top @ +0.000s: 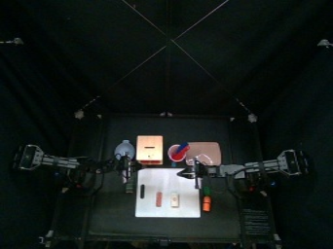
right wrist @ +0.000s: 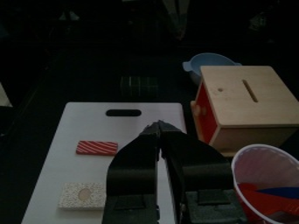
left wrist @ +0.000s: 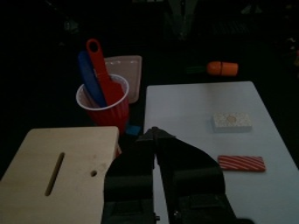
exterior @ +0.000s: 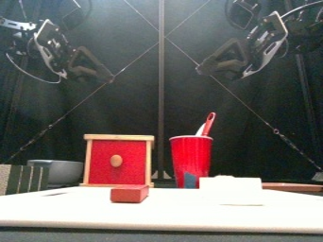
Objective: Grab salmon
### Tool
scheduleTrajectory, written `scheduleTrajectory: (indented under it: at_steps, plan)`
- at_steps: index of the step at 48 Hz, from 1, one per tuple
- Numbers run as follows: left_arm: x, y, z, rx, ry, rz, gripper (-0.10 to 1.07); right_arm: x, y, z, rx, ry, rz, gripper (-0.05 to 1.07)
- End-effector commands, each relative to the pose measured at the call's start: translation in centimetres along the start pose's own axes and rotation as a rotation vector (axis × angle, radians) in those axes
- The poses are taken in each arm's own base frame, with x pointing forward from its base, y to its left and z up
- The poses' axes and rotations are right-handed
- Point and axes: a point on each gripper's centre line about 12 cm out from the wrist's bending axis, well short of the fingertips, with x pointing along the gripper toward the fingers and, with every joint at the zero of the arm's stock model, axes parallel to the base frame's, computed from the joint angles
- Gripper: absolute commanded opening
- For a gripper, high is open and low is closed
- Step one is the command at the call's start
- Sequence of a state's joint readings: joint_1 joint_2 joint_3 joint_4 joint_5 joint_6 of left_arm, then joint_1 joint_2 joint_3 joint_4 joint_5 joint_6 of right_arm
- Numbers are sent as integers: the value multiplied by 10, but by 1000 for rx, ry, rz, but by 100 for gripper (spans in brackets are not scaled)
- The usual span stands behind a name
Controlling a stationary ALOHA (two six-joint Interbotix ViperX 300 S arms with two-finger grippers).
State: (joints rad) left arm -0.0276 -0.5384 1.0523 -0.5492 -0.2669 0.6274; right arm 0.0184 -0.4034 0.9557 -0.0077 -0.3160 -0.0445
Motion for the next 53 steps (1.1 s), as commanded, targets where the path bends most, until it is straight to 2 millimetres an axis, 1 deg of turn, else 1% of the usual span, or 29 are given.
scheduleTrajectory:
  at_steps: [1, 12, 20, 25, 31, 38, 42, 49, 53]
  plan:
    - [3, 1, 18, -5, -49, 7, 38, -2, 0, 15, 4, -35, 1, 10]
    - [4, 2, 23, -10, -62, 9, 38, -2, 0, 13, 9, 14, 3, 10]
    - [4, 2, 23, -19, -61, 10, 38, -1, 0, 13, 12, 34, 3, 10]
    - [3, 2, 22, -21, -57, 10, 38, 1, 4, 14, 21, 47, 13, 10]
    - [3, 1, 20, -17, -51, 9, 38, 12, 8, 13, 50, 87, 22, 10]
    - [3, 1, 20, -17, -51, 9, 38, 28, 15, 10, 75, 175, 39, 10]
    - [4, 1, 19, -22, -44, 5, 38, 33, 16, 7, 76, 212, 43, 10]
    - [6, -3, 17, -40, -32, -6, 40, 35, 17, 6, 75, 219, 45, 10]
    - [6, -4, 20, -103, -34, -4, 40, 33, 17, 9, 74, 212, 45, 10]
